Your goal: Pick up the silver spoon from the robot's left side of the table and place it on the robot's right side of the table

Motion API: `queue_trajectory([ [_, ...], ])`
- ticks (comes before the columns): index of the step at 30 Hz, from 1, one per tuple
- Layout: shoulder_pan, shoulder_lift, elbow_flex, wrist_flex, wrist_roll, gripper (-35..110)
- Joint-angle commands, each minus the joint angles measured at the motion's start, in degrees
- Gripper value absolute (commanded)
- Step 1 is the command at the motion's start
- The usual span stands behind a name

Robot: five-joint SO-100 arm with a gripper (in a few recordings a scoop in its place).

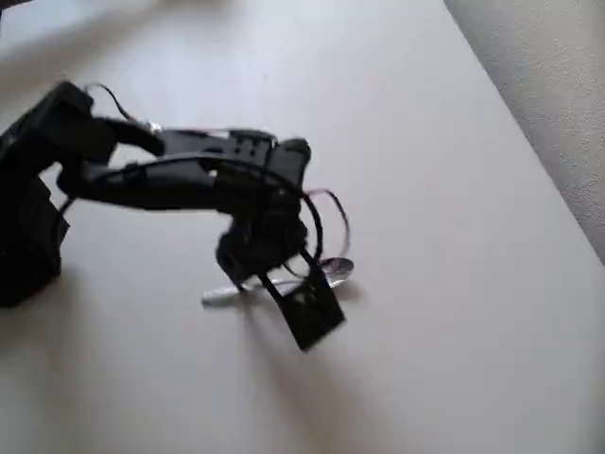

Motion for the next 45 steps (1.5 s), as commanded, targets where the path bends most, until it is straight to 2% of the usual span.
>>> queue_trajectory([
  [1, 2.2, -2.6, -6.1, -0.7, -1.1, -2],
  [20, -9.4, -2.0, -9.7, -1.0, 8.7, -2],
  [28, -4.1, -14.8, -29.5, -1.1, 3.6, -2],
  [45, 5.7, -17.7, -36.0, -2.5, -8.2, -2],
])
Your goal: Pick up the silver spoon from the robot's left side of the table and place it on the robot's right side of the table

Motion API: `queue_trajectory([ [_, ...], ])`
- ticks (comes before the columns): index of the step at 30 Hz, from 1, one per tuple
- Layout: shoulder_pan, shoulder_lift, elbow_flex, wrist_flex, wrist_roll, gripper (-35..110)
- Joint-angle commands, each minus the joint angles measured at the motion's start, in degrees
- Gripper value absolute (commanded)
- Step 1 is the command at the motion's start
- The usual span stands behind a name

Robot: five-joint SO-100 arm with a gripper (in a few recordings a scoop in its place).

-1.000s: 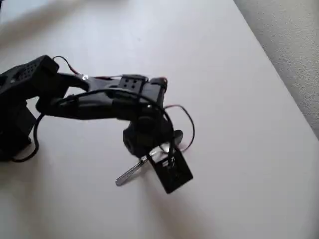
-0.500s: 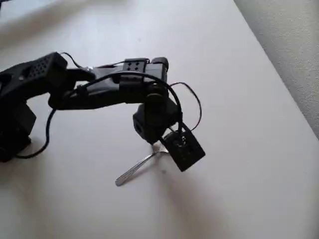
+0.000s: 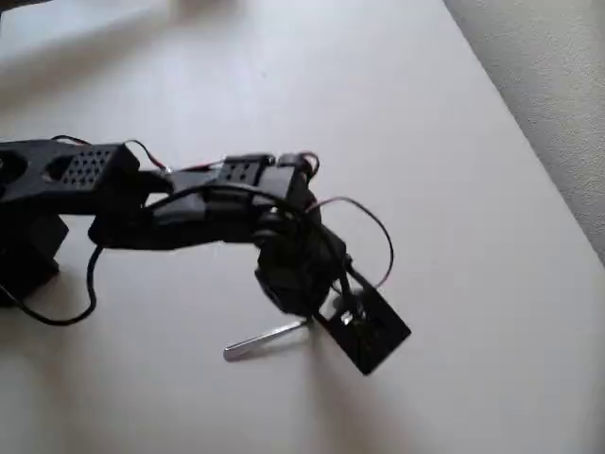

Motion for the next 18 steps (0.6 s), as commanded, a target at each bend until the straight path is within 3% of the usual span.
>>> queue_trajectory([
  [1, 2.7, -0.1, -1.4, 1.4, -1.8, -2],
  [8, -0.8, 5.5, -1.0, 2.1, 8.2, -2],
  [15, -9.1, 25.1, -0.4, 2.2, 45.2, -2],
  [18, -13.5, 39.1, 2.8, 2.3, 52.4, -2],
])
